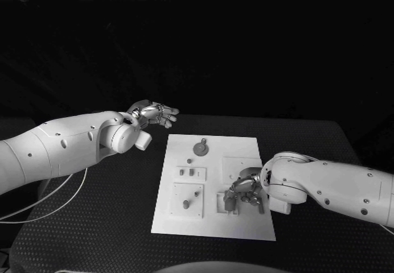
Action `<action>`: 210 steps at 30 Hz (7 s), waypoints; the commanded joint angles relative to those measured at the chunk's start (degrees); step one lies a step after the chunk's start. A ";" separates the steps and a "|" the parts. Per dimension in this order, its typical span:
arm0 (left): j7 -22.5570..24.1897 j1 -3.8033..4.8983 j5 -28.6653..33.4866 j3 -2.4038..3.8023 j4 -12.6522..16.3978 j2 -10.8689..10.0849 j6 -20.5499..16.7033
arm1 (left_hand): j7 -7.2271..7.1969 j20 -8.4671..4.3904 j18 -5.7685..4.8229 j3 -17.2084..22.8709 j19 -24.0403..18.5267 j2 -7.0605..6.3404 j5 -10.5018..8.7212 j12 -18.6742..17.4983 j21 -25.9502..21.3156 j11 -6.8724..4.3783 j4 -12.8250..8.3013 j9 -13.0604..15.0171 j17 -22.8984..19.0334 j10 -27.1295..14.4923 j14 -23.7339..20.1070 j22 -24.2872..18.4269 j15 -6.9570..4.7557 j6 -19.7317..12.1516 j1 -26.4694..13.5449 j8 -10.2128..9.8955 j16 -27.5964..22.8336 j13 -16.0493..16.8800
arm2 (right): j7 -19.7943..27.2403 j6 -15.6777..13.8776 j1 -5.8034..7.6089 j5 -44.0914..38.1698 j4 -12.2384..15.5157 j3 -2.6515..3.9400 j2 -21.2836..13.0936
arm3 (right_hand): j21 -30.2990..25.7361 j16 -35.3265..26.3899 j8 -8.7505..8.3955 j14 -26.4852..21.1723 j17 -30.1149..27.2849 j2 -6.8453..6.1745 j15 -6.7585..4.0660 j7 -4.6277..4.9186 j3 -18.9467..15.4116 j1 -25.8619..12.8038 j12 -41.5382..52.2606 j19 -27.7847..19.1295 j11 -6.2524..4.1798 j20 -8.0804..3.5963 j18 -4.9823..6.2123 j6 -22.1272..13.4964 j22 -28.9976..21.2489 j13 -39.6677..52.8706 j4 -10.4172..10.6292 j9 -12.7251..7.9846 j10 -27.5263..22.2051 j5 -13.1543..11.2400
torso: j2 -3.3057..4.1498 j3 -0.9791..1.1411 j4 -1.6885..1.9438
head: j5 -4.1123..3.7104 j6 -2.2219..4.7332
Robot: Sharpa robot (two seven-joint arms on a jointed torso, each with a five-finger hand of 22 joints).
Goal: Assemble the parts on the task board
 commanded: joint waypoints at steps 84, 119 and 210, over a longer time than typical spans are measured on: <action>-0.05 0.11 0.26 0.02 0.09 -0.17 1.16 | 0.03 -0.36 0.37 0.13 0.38 0.19 0.13 0.48 -0.47 -0.08 0.61 -0.07 0.38 -0.51 0.33 0.29 0.29 -0.27 -0.68 0.39 -0.59 -0.01 | 8.68 -5.13 -1.40 -7.21 4.19 0.06 -4.53 | 0.28 0.70 -1.06 -0.60 -1.55 -6.88 -0.54 -0.04 -8.03 0.57 0.38 0.20 -0.24 -0.42 3.39 0.68 -1.27 -0.83 -1.73 1.01 -0.07 0.23 | -0.06 0.05 -0.23 | 0.76 -0.48; -0.12 0.10 0.26 0.01 0.16 -0.27 1.35 | 0.02 -0.35 0.37 0.15 0.38 0.22 0.13 0.55 -0.54 -0.08 0.73 -0.08 0.50 -0.56 0.34 0.35 0.30 -0.27 -0.75 0.42 -0.68 -0.01 | 5.87 -1.87 -3.13 -9.59 3.41 0.02 -2.00 | 1.15 2.10 0.06 2.41 -2.75 -0.05 -1.34 -2.35 -13.04 8.25 0.90 2.24 -2.45 -0.14 3.39 7.65 -2.42 -1.60 -6.47 1.38 4.95 0.18 | -0.04 -0.02 -0.08 | 0.79 -0.99; -0.25 0.10 0.23 -0.08 0.05 -0.15 1.56 | 0.01 -0.33 0.38 0.12 0.36 0.08 0.12 0.72 -0.71 -0.07 0.95 -0.09 0.78 -0.67 0.33 0.54 0.32 -0.28 -0.89 0.48 -0.91 -0.03 | 2.58 1.01 0.98 -19.09 4.35 0.40 -13.99 | 1.45 1.61 -2.15 1.83 -4.26 -2.28 -1.35 -1.25 -8.59 6.62 1.09 2.11 -1.41 -0.37 3.39 5.09 -3.35 0.79 -3.48 1.56 4.98 0.15 | -0.07 0.08 -0.33 | -0.24 -0.09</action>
